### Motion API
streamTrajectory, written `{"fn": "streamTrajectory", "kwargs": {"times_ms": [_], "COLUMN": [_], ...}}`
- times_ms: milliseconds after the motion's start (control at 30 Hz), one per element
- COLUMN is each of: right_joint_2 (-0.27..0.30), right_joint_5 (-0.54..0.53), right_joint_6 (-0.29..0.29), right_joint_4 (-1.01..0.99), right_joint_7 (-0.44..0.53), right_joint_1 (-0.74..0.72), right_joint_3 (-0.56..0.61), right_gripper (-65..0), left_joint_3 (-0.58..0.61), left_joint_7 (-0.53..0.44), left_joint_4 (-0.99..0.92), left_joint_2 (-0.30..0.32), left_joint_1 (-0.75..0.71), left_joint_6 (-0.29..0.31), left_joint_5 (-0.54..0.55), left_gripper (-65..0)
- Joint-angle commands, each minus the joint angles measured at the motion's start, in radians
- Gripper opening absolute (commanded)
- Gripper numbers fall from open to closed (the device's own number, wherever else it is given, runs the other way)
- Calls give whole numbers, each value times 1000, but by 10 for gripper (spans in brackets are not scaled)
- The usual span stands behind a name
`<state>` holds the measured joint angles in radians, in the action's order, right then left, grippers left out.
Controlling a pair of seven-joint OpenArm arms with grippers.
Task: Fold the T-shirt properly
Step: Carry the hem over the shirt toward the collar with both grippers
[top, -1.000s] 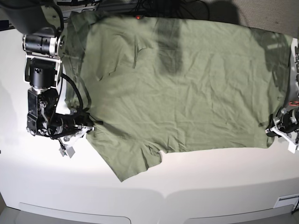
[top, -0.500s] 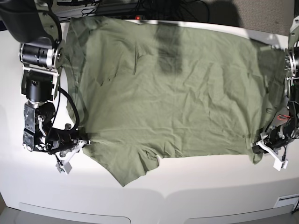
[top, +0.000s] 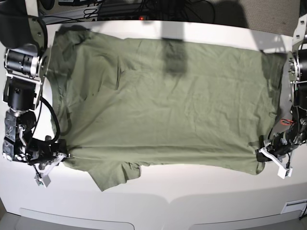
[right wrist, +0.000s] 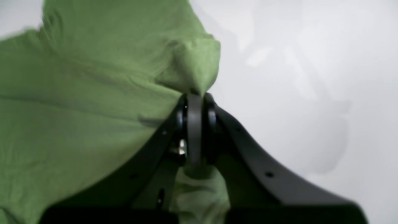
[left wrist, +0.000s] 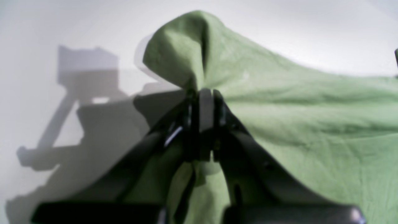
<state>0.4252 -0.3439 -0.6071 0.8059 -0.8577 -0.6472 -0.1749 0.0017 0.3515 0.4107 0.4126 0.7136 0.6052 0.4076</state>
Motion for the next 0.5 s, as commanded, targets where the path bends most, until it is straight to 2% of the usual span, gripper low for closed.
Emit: {"fn": "streamTrajectory", "kwargs": {"times_ms": [0, 200, 400, 467], "right_joint_2": [27, 37, 38, 39], "right_joint_5": [-12, -29, -123, -140], "right_joint_6": [-10, -21, -89, -91], "right_joint_4": [16, 16, 27, 48], "right_joint_7": [12, 3, -53, -78], "right_joint_1": [-39, -56, -56, -56], "right_joint_3": [-2, -2, -2, -2], "right_gripper": [-650, -650, -650, -650], "left_joint_3": [-1, -1, -1, -1], "left_joint_7": [-24, -11, 55, 87], "left_joint_4": [18, 18, 18, 18], "left_joint_2": [15, 14, 21, 27], "left_joint_1": [45, 92, 121, 121], "left_joint_6": [0, 0, 0, 0], "left_joint_5": [11, 12, 23, 58], "left_gripper": [-650, -650, -650, -650]}}
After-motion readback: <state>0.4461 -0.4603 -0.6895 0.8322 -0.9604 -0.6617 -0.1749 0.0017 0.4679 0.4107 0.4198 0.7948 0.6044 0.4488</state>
